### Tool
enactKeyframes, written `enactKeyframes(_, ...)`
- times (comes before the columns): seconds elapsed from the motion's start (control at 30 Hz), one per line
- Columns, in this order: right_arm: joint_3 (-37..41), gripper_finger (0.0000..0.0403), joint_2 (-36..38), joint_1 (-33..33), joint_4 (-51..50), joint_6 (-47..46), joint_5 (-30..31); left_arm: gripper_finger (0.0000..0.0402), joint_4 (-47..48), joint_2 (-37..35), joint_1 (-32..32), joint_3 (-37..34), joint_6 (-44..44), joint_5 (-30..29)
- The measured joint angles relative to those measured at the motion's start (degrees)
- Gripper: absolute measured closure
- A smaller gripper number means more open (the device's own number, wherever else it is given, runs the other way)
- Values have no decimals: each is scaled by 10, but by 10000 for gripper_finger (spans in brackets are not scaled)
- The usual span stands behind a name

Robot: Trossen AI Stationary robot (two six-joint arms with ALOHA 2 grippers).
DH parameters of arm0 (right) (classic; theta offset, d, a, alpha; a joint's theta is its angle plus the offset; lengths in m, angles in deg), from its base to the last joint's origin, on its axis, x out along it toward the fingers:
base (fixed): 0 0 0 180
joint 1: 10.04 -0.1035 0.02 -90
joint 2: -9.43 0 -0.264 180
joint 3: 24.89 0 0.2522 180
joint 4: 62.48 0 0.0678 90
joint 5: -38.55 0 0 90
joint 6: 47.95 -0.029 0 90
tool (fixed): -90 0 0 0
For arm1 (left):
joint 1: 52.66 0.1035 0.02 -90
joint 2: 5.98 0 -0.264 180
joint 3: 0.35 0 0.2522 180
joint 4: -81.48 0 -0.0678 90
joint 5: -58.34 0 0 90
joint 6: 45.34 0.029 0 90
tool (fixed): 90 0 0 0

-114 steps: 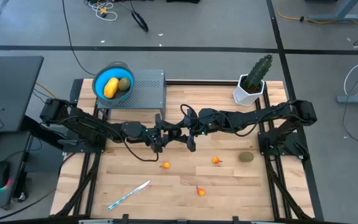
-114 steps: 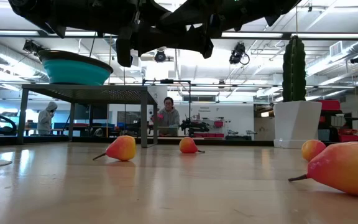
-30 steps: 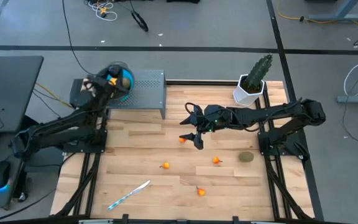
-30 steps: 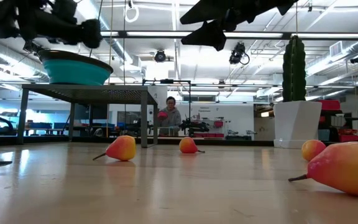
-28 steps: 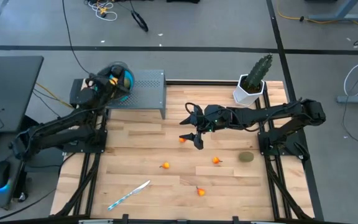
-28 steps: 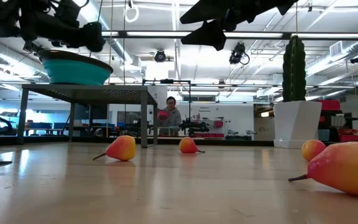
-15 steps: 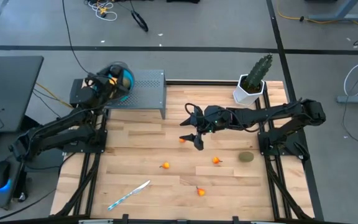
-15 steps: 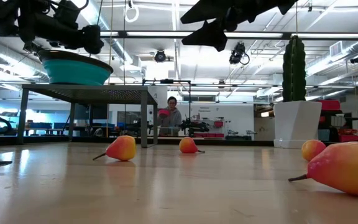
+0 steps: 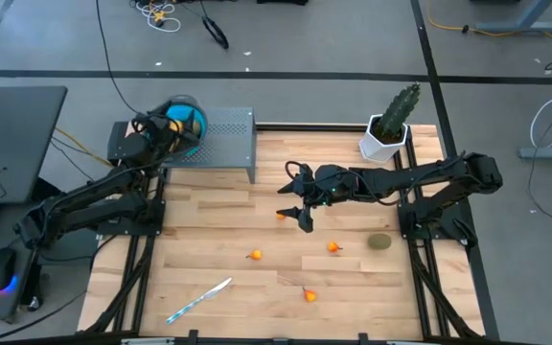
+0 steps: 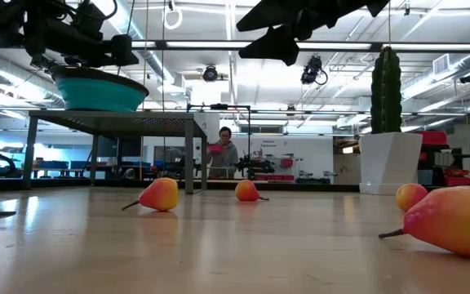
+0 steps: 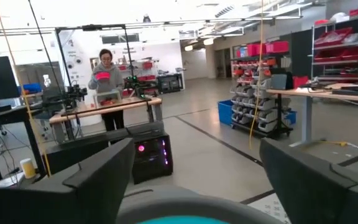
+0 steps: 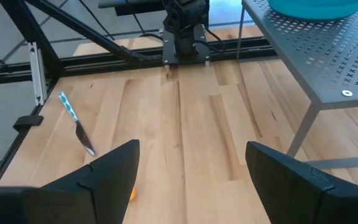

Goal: Pick & Place Fruit
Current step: Put the orange pear into the blue strainer bowl on the shelf

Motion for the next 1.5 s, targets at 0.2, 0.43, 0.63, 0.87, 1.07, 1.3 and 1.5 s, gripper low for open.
enactKeyframes(0.2,0,100,0,0,-2,0,0,21,-19,-12,-14,0,-26,55)
enactKeyframes(0.43,0,100,-5,-3,-67,5,17,25,-35,-63,-53,0,-67,157)
enactKeyframes(0.63,0,100,-62,-18,-78,43,61,26,-70,-67,-76,1,-137,316)
enactKeyframes(0.87,0,100,-143,-21,-61,73,61,26,-81,-34,-83,1,-152,410)
enactKeyframes(1.07,0,100,-190,-10,-49,71,89,26,-75,15,-83,25,-169,497)
enactKeyframes(1.3,0,102,-222,-3,-28,69,89,26,-64,74,-83,41,-165,544)
enactKeyframes(1.5,0,123,-229,-3,-26,69,90,26,-65,87,-83,41,-149,521)
